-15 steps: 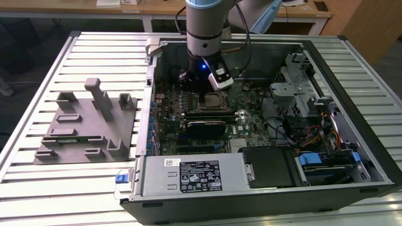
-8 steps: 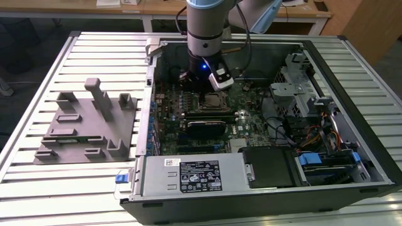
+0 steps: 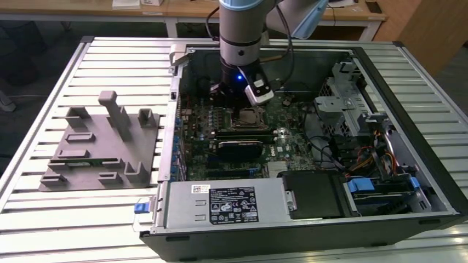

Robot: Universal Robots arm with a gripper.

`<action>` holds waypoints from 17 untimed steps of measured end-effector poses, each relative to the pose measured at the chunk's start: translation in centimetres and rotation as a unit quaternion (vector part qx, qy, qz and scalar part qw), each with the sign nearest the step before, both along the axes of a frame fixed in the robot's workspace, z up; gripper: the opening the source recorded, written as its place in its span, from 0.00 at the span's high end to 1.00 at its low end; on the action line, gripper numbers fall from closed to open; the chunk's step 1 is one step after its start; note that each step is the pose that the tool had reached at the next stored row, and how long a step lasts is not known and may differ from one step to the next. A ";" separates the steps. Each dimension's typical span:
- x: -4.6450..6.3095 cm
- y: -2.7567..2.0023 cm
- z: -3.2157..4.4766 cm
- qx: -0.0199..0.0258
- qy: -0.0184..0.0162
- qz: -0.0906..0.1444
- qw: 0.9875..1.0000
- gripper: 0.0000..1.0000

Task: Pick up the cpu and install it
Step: 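Close the cpu cover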

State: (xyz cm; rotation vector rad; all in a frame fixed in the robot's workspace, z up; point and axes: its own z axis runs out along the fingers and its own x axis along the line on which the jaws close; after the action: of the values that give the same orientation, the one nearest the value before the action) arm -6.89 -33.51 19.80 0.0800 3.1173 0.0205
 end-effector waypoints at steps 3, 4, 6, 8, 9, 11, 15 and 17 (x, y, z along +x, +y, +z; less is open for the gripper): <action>0.1 0.00 0.00 0.000 0.000 0.000 1.000 0.89; 0.2 0.01 -0.01 0.000 0.000 0.000 1.000 0.89; 0.3 0.00 0.00 0.000 0.000 0.000 1.000 0.89; 0.3 0.00 0.00 0.000 0.000 0.000 1.000 0.89; 0.3 0.00 0.00 0.000 0.000 0.000 1.000 0.89; 0.3 0.00 0.00 0.000 0.000 0.000 1.000 0.89; 0.3 0.01 0.13 0.000 0.000 0.000 1.000 0.89; 0.3 0.00 0.27 0.000 0.000 0.000 1.000 0.89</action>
State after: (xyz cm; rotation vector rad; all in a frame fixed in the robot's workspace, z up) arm -6.59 -33.51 20.07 0.0798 3.1177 0.0207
